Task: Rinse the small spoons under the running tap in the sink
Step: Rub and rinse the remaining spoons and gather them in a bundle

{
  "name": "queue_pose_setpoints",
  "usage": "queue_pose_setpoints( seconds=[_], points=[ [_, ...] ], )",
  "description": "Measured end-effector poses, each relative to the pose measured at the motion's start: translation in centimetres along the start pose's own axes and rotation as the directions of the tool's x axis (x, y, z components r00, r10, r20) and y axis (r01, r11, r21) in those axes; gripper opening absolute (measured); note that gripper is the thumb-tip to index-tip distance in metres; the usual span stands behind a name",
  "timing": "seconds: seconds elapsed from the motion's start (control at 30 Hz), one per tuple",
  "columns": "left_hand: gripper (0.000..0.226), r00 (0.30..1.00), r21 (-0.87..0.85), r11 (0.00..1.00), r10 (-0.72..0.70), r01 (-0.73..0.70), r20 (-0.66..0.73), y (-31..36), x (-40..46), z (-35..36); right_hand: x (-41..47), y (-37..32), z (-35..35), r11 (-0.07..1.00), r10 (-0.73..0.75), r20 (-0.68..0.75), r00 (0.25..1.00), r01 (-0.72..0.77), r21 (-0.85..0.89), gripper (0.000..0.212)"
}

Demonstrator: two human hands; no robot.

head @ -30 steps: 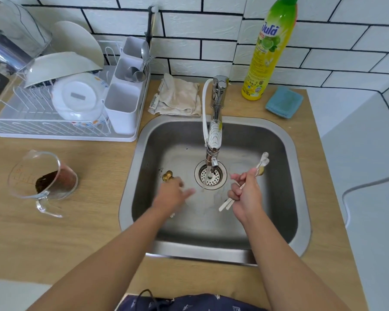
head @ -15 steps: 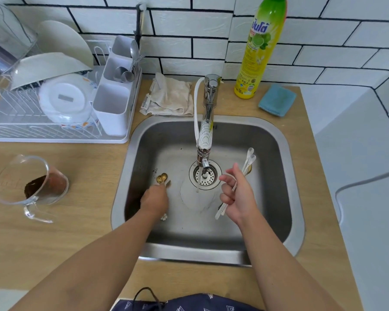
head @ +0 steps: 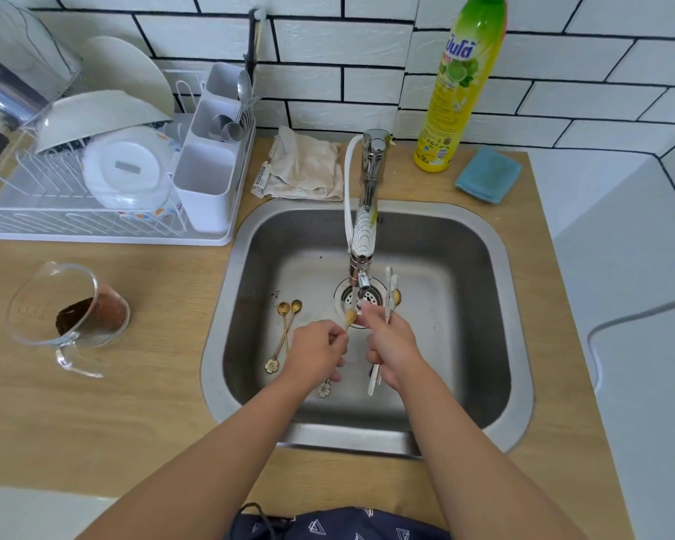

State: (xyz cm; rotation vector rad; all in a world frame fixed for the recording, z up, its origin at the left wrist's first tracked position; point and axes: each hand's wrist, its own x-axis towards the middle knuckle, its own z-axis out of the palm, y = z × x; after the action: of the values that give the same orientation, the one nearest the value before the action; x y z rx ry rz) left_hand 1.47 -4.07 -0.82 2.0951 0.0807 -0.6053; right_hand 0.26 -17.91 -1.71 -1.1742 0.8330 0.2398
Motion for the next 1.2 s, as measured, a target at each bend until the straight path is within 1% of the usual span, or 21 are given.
queue_pose_setpoints(
  seconds=[0.07,0.13,0.23,0.3,0.33,0.4,0.47,0.53,0.6,0.63,0.7,0.73,0.77,0.83,0.9,0.97,1.03,1.1,1.17,1.2],
  points=[
    [0.010,1.000,-0.014,1.000,0.008,-0.008,0.002,0.5,-0.2,0.1,0.0,0.2,0.4,0.999,-0.017,0.030,0.999,0.018,-0.046,0.020],
    [0.012,1.000,-0.029,1.000,0.012,-0.012,0.001,1.0,-0.4,0.2,-0.1,0.3,0.7,0.992,-0.079,0.031,0.996,0.082,-0.095,0.022],
    [0.013,1.000,-0.043,0.999,0.027,-0.027,0.001,1.4,-0.5,0.1,-0.1,0.0,1.2,0.957,-0.211,-0.022,0.977,0.202,-0.206,0.005],
    [0.012,0.999,-0.044,0.999,0.033,-0.033,0.013,1.4,-0.5,-0.2,0.1,-0.3,1.2,0.928,-0.234,-0.019,0.972,0.218,-0.303,0.020],
    [0.012,0.999,-0.036,0.999,0.039,-0.038,0.018,1.4,-0.5,-0.4,0.2,-0.3,1.2,0.927,-0.217,0.003,0.976,0.207,-0.312,0.024],
    [0.012,0.999,0.005,0.999,0.052,-0.052,0.011,1.5,-0.4,-0.8,0.0,-0.1,1.0,0.946,-0.183,0.073,0.980,0.195,-0.258,0.022],
    [0.013,0.998,0.060,0.996,0.063,-0.063,-0.005,1.5,-0.5,-1.2,-0.3,0.2,1.0,0.947,-0.199,0.123,0.972,0.223,-0.230,0.017],
    [0.014,0.997,0.108,0.992,0.074,-0.073,-0.007,1.3,-0.5,-1.2,-0.3,0.3,1.1,0.937,-0.235,0.104,0.966,0.254,-0.241,0.018],
    [0.014,0.997,0.130,0.988,0.081,-0.081,0.000,1.2,-0.5,-1.2,-0.2,0.1,1.3,0.937,-0.223,0.066,0.973,0.233,-0.261,0.019],
    [0.014,0.997,0.132,0.988,0.081,-0.080,0.003,1.2,-0.5,-1.2,-0.2,0.1,1.3,0.943,-0.194,0.073,0.978,0.207,-0.262,0.020],
    [0.015,0.997,0.139,0.988,0.074,-0.075,0.009,1.1,-0.5,-1.4,-0.1,0.2,1.2,0.958,-0.148,0.135,0.980,0.176,-0.227,0.019],
    [0.015,0.997,0.150,0.986,0.072,-0.074,0.016,1.0,-0.5,-1.4,-0.1,0.3,1.1,0.955,-0.159,0.157,0.975,0.193,-0.226,0.019],
    [0.015,0.997,0.171,0.982,0.073,-0.076,0.026,1.0,-0.5,-1.4,-0.2,0.3,1.1,0.942,-0.191,0.156,0.969,0.226,-0.248,0.018],
    [0.016,0.995,0.223,0.970,0.087,-0.094,0.039,1.0,-0.5,-1.0,-0.2,0.2,1.1,0.909,-0.277,0.105,0.955,0.296,-0.294,0.015],
    [0.019,0.995,0.231,0.968,0.097,-0.102,0.034,1.0,-0.6,-0.7,0.0,0.0,1.0,0.892,-0.308,0.058,0.950,0.309,-0.329,0.019],
    [0.024,0.996,0.200,0.975,0.089,-0.093,0.027,1.1,-0.4,-0.8,0.0,-0.1,0.9,0.888,-0.293,0.083,0.952,0.303,-0.346,0.020],
    [0.022,0.997,0.188,0.979,0.074,-0.079,0.038,1.2,-0.3,-1.0,-0.4,-0.2,0.7,0.895,-0.277,0.133,0.952,0.306,-0.324,0.023],
    [0.020,0.997,0.211,0.975,0.063,-0.072,0.051,1.3,-0.4,-1.2,-0.5,-0.2,0.5,0.897,-0.278,0.128,0.952,0.305,-0.320,0.029],
    [0.025,0.996,0.218,0.973,0.060,-0.072,0.060,1.3,-0.6,-1.1,-0.3,-0.3,0.6,0.913,-0.254,0.109,0.961,0.275,-0.300,0.028],
    [0.028,0.996,0.221,0.973,0.058,-0.071,0.066,1.3,-0.7,-1.0,-0.3,-0.4,0.7,0.932,-0.217,0.116,0.969,0.241,-0.271,0.026]
  ],
)
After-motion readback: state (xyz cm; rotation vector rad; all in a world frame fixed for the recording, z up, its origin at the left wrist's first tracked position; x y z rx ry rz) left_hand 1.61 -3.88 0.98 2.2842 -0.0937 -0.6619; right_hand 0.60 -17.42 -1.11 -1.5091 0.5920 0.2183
